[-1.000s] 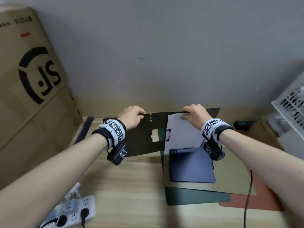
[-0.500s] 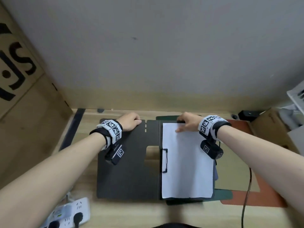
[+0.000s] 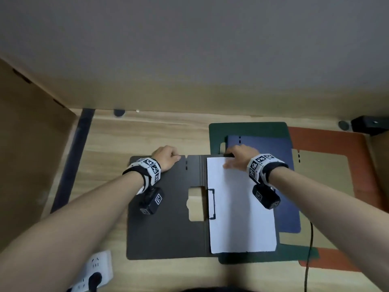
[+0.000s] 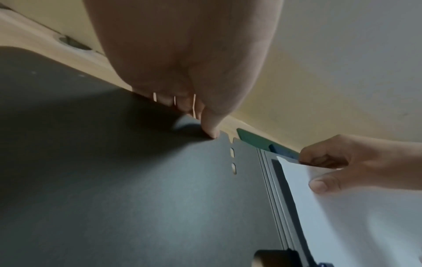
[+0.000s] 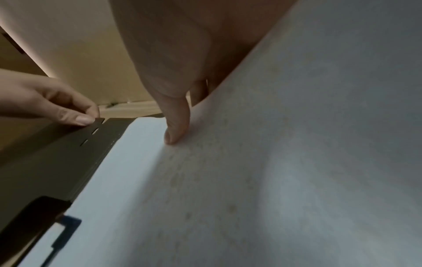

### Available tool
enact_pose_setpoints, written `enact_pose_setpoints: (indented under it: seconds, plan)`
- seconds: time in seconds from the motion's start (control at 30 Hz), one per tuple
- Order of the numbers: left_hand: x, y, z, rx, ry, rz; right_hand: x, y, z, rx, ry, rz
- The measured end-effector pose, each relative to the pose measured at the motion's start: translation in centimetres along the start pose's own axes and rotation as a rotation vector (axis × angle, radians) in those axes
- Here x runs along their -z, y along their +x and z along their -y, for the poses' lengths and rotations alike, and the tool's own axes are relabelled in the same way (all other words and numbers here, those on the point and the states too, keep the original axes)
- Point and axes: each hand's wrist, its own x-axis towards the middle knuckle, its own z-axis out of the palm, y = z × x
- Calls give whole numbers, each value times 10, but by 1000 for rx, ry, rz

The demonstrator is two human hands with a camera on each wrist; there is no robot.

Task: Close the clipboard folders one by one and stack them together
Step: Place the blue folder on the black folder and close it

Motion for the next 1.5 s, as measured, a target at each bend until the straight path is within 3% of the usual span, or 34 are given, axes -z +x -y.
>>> enact_pose_setpoints:
  seconds: [0.2,0.37,0.53,0.73,1.0,1.33,1.5]
  plan:
    - [-26,18,16,30,-12,-43,-17,19,-7,73,-19,-95]
    - [-33,13,19,-48,10,-149,-22,15,-10,115,-120,-196]
    - [-33,-10,24,-67,-2,-262,-22,-4,-14,115,-219,-284]
    - [-45,-60,40,-14,-149,-262,-40,-40,-11,172,-245,-497]
    - [-88,-120,86,205,-120,-289,-96,-97,8,175,0,-372]
    - [-127,-174,119,559,-158,-394,-173,-146,15,157,-74,-218]
    - [-129,-173,118,600,-321,-396,-193,-151,21,114,-118,-237]
